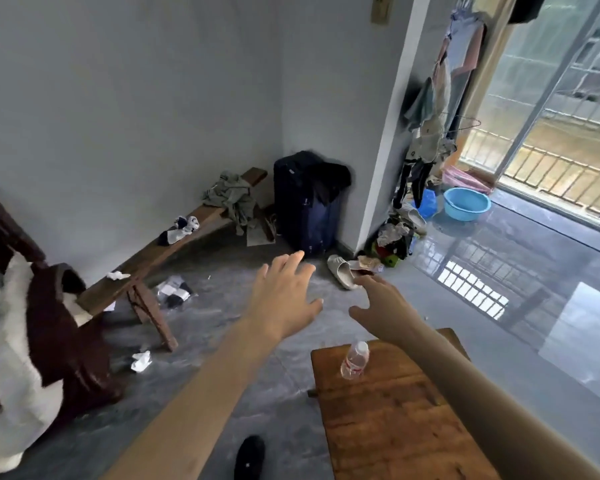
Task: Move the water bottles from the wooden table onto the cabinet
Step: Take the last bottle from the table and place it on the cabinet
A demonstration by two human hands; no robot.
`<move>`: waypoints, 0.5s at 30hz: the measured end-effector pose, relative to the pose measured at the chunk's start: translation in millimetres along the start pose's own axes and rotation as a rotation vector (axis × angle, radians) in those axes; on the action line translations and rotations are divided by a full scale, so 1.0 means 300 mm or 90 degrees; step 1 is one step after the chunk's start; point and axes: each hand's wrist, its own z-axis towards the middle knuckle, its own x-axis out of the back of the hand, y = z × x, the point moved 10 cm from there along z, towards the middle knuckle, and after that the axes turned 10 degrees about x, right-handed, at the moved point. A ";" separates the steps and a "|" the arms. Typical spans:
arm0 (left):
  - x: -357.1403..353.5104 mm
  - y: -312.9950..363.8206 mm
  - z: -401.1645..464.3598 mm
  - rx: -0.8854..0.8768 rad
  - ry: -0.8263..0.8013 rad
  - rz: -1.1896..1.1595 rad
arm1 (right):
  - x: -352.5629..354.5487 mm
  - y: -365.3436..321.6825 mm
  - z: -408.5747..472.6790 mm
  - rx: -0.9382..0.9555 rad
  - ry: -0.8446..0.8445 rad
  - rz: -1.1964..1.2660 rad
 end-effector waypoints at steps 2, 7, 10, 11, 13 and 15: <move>-0.014 0.014 0.101 -0.043 -0.011 0.007 | 0.003 0.043 0.049 -0.037 0.013 0.005; -0.035 0.025 0.347 -0.163 -0.038 0.030 | 0.015 0.118 0.167 -0.165 0.061 0.031; -0.051 0.016 0.477 -0.219 -0.057 0.022 | 0.008 0.132 0.223 -0.220 0.077 0.035; -0.064 0.019 0.517 -0.235 -0.063 0.023 | 0.009 0.138 0.233 -0.240 0.091 0.037; -0.103 0.034 0.580 -0.266 -0.084 0.030 | 0.012 0.154 0.239 -0.278 0.120 0.034; -0.159 0.063 0.613 -0.297 -0.118 0.033 | 0.001 0.168 0.224 -0.314 0.134 0.033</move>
